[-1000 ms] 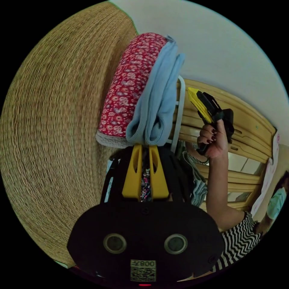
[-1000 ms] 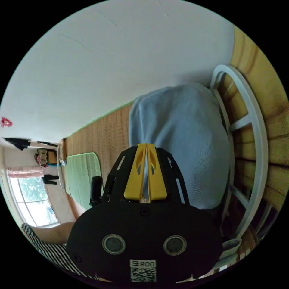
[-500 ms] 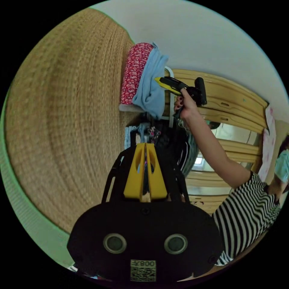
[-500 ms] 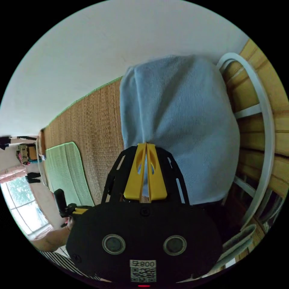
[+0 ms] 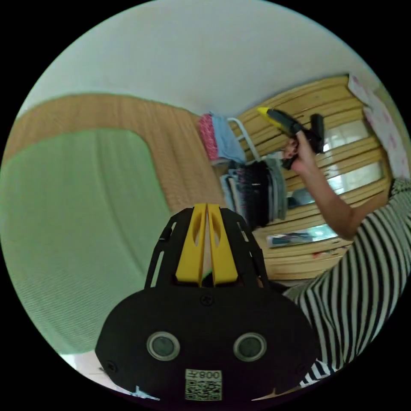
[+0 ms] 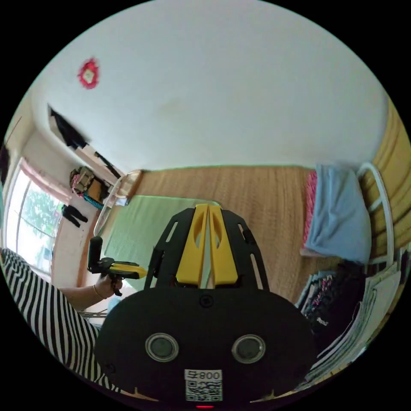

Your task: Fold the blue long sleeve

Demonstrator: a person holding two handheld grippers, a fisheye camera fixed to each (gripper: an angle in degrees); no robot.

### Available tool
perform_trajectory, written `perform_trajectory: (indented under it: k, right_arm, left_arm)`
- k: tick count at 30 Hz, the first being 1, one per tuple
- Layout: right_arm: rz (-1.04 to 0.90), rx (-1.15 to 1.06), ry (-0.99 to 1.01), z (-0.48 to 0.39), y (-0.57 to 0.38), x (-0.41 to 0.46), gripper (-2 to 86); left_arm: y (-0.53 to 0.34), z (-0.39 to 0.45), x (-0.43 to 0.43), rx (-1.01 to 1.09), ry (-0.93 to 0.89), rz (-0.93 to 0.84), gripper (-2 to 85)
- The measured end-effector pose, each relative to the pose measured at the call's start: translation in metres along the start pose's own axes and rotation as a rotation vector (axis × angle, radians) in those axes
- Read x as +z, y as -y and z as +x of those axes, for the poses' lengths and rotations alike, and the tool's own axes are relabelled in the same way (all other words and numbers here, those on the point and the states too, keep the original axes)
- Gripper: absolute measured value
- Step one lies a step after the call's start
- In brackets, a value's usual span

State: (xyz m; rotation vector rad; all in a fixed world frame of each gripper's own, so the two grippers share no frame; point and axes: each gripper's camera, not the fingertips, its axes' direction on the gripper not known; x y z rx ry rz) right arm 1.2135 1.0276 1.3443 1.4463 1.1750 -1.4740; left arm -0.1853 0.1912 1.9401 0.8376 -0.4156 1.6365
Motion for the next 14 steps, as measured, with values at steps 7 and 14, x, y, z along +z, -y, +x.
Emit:
perform_trajectory:
  k: [7,14]
  right_arm:
    - [0.243,-0.46,0.085,-0.22,-0.047,0.152,0.1]
    - [0.305,-0.749,0.352,-0.344,-0.137,0.315,0.1]
  left_arm:
    - [-0.208,0.05,-0.159,0.135,0.775,0.349,0.4]
    - [-0.419,0.084,-0.233,-0.057,0.926,0.547,0.5]
